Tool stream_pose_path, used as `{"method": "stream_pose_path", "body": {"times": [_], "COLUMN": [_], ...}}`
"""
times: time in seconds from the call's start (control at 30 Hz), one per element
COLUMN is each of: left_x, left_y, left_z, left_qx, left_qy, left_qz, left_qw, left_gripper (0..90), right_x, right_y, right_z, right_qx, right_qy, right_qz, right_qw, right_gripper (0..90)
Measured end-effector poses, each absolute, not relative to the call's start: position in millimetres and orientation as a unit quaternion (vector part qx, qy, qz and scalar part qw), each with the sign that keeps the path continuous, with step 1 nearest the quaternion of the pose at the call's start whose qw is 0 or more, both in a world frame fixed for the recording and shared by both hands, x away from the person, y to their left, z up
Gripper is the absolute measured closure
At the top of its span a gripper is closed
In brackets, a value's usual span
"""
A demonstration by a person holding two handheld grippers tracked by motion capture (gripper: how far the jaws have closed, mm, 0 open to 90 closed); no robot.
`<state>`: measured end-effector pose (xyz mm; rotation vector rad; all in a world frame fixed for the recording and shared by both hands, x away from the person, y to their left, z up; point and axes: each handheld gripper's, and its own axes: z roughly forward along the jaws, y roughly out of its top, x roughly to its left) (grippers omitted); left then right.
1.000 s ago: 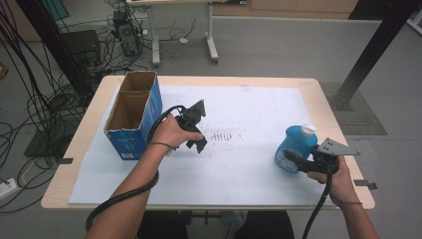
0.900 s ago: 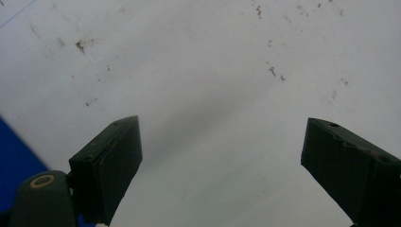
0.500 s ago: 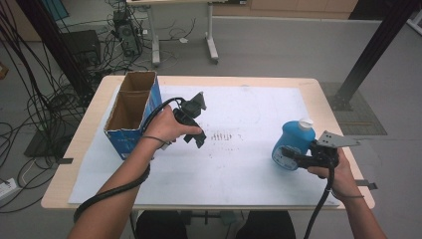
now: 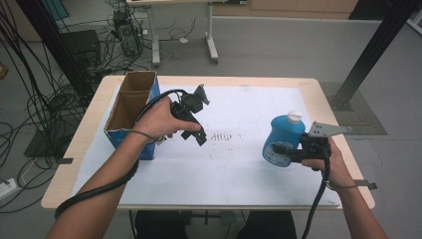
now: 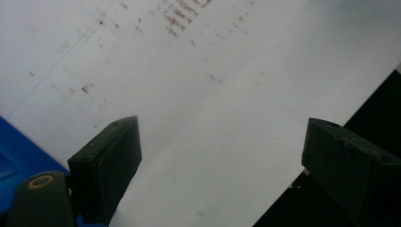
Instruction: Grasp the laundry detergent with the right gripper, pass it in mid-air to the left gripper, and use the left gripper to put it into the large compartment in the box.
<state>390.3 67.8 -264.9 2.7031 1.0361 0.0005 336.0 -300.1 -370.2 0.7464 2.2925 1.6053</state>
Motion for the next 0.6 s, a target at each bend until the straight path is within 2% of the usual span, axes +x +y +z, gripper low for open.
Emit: {"method": "stream_pose_path", "body": {"times": [0.3,0.6], "left_x": [383,378], "left_y": [70,67], "left_z": [-234,-220], "left_qx": [0.940,0.950], "left_qy": [0.310,0.274], "left_qz": [-0.005,-0.006], "left_qw": [0.143,0.146], "left_gripper": [11.4,11.4], "right_x": [341,344], "right_y": [-288,-280], "right_z": [-364,-355], "right_qx": [0.231,0.203], "right_qy": [0.794,0.799], "right_qz": [0.554,0.562], "right_qw": [0.098,0.065], "right_gripper": [44.4,44.4]}}
